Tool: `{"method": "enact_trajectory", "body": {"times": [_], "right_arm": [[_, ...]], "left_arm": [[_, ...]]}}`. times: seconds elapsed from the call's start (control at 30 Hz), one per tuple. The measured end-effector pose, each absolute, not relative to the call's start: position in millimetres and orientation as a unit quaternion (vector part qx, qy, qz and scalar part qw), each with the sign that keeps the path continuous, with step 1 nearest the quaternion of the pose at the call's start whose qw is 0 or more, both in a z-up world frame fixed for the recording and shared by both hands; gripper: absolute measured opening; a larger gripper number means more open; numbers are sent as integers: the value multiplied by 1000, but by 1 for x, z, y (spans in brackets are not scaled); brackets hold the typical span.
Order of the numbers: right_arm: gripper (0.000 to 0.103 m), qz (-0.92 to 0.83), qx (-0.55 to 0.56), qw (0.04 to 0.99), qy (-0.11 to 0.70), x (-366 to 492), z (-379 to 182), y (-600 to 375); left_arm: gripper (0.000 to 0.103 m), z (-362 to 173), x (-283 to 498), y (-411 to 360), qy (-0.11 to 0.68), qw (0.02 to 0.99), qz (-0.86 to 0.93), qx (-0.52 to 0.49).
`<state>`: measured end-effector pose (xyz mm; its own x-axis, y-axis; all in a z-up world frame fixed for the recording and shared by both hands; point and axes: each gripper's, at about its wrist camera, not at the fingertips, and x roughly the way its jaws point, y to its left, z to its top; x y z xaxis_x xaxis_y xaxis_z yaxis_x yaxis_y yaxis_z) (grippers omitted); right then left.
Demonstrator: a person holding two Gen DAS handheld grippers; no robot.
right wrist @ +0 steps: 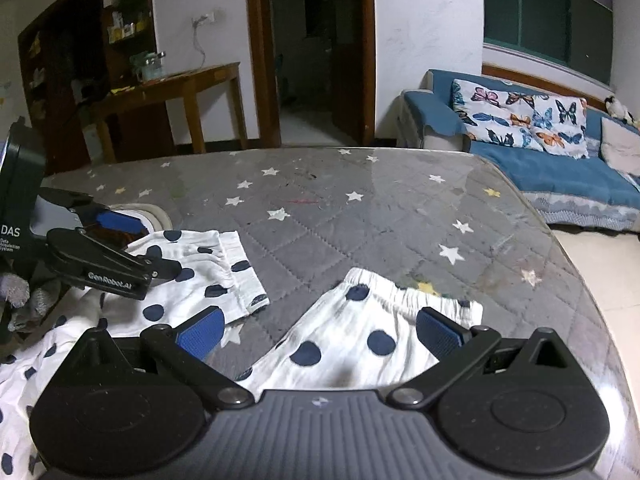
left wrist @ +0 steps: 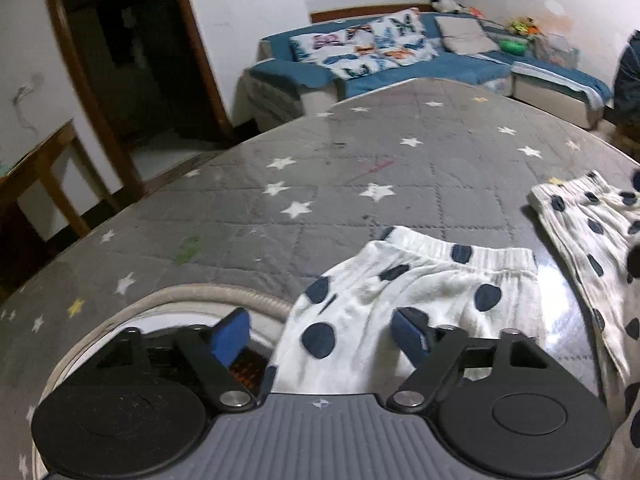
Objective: Fold clothes
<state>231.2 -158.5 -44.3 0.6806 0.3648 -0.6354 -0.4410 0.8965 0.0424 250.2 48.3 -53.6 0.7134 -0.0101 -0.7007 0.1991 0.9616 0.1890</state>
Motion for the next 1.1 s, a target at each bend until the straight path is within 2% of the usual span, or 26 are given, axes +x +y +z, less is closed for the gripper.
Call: {"method": "enact_trajectory", "body": {"times": [0.07, 0.13, 0.2, 0.3, 0.37, 0.43, 0.57, 0.63, 0.7, 0.83, 1.07, 1.1], "right_arm": [[103, 223, -63, 913, 336, 236, -45, -156], [100, 227, -69, 909, 343, 242, -46, -153], [95, 231, -70, 904, 353, 248, -50, -151], [84, 236, -65, 896, 371, 257, -56, -150], [76, 240, -57, 890, 383, 263, -61, -151], [61, 242, -49, 885, 395, 270, -65, -151], [42, 229, -33, 880, 415, 283, -74, -149], [22, 226, -24, 882, 414, 290, -74, -149], [9, 227, -9, 881, 416, 299, -74, -149], [4, 229, -1, 883, 410, 318, -73, -139], [4, 263, 39, 895, 359, 347, -57, -114], [6, 267, 46, 893, 360, 353, -54, -111]], "left_arm": [[70, -53, 253, 45, 371, 917, -70, 131], [53, -52, 255, 42, 368, 916, -83, 133], [19, -53, 256, 40, 365, 918, -81, 136], [5, -54, 257, 37, 359, 920, -76, 140], [5, -53, 259, 46, 355, 924, -52, 129], [4, -49, 261, 57, 352, 929, -27, 113], [4, -42, 264, 83, 345, 935, 11, 88], [4, -41, 264, 90, 341, 936, 18, 91], [4, -39, 265, 99, 338, 937, 29, 86], [4, -37, 270, 119, 337, 937, 63, 68], [4, -33, 270, 164, 332, 933, 139, 27], [4, -32, 270, 171, 335, 930, 148, 21]]}}
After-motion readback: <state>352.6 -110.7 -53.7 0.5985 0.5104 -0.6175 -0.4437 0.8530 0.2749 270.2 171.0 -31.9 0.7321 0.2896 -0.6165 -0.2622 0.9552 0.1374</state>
